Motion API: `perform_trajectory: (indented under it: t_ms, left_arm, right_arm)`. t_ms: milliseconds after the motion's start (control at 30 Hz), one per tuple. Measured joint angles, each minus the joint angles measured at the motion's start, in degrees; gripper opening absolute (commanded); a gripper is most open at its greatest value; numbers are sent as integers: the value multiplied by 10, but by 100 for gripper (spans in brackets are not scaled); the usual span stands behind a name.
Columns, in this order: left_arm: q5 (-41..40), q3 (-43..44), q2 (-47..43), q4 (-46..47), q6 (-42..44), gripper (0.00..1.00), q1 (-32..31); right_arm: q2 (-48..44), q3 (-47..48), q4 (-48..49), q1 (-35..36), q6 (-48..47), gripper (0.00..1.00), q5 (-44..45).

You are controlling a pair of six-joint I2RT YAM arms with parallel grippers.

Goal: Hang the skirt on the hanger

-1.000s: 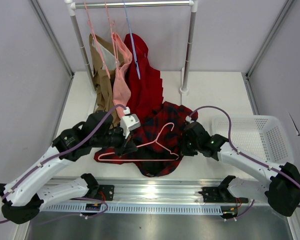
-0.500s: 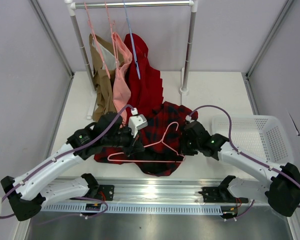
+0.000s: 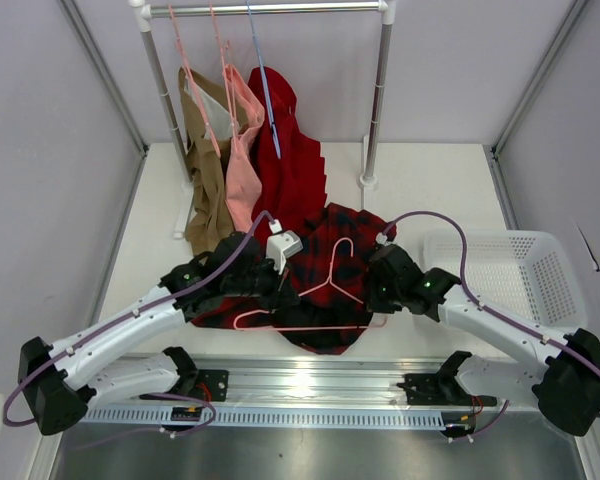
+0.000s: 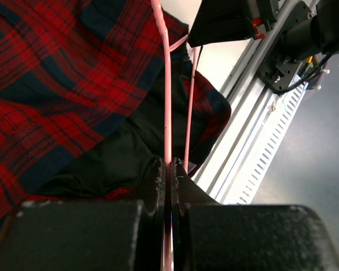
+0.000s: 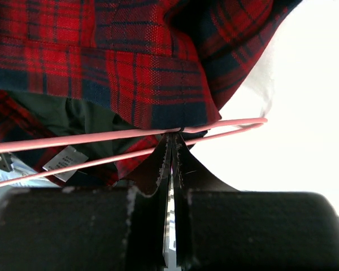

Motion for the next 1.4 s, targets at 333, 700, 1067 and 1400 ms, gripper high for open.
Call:
perform_trajectory:
  t_ms: [333, 700, 1067, 1400]
  left_arm:
    - [6, -4, 38, 34, -12, 0, 0]
    - [0, -3, 88, 31, -5, 0, 0]
    - [2, -4, 101, 33, 3, 0, 0]
    - [6, -4, 111, 34, 3, 0, 0]
  right_arm:
    - [12, 20, -28, 0, -13, 9, 26]
    - [5, 42, -44, 1, -20, 51, 57]
    - [16, 125, -26, 3, -53, 51, 56]
    - [98, 178, 17, 43, -63, 50, 48]
